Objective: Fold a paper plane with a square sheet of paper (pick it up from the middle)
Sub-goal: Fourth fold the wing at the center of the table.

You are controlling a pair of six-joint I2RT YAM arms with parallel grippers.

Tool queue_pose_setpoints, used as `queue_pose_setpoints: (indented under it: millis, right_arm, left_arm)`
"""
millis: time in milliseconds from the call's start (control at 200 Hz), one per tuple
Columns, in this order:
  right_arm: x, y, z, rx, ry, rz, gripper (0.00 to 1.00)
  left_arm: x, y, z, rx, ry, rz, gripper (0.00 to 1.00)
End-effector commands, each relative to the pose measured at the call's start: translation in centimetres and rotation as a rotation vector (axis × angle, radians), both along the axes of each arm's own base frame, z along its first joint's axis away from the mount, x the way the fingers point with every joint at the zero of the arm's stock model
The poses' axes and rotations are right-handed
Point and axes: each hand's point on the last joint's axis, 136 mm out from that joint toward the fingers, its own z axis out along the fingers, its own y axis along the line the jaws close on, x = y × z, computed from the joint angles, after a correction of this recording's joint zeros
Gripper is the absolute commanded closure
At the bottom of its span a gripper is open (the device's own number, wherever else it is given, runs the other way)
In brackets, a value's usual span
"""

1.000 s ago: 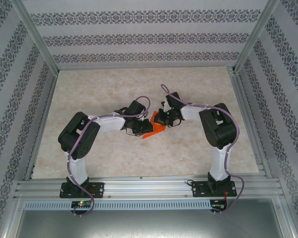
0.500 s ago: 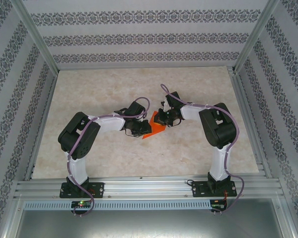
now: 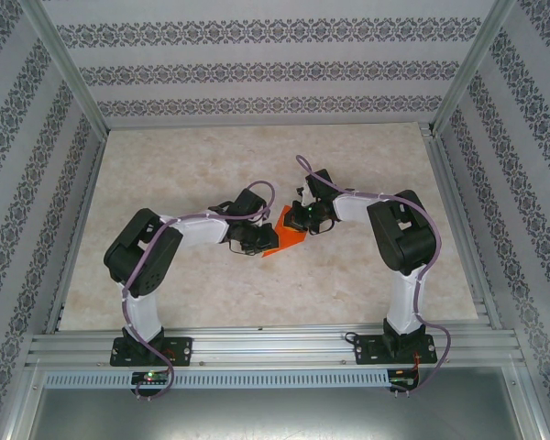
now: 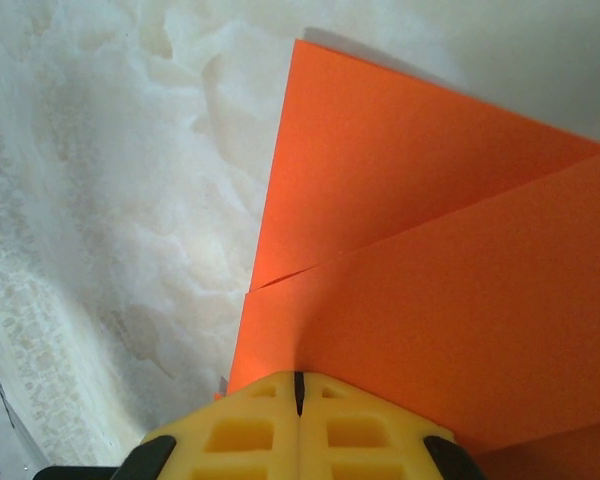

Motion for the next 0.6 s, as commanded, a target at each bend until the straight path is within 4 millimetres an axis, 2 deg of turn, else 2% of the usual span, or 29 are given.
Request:
queue_pose_setpoints:
  millis: [0,125,335,595]
  right_arm:
    - [-3.3,-4.2,-6.5,-0.223,0.166,-0.041,0.97]
    - [-3.3,-4.2,-6.6,-0.224,0.169,-0.044,0.98]
    - [-3.4,-4.2,-6.7,-0.224,0.172,-0.041,0.97]
    - [-3.5,-4.2,-6.7,-0.226,0.174,-0.042,0.98]
  left_arm:
    - [-0.4,-0.5,2.1,-0.038,-0.01,-0.024,0.81]
    - [-0.9,-0.8,1.8,-0.023,-0.002,-0.051,0.81]
    - [-1.7,0.4,0.2,0.071,0.02,-0.085,0.81]
    - [-1.5,1.0,-0.1,0.127,0.002,-0.115,0.81]
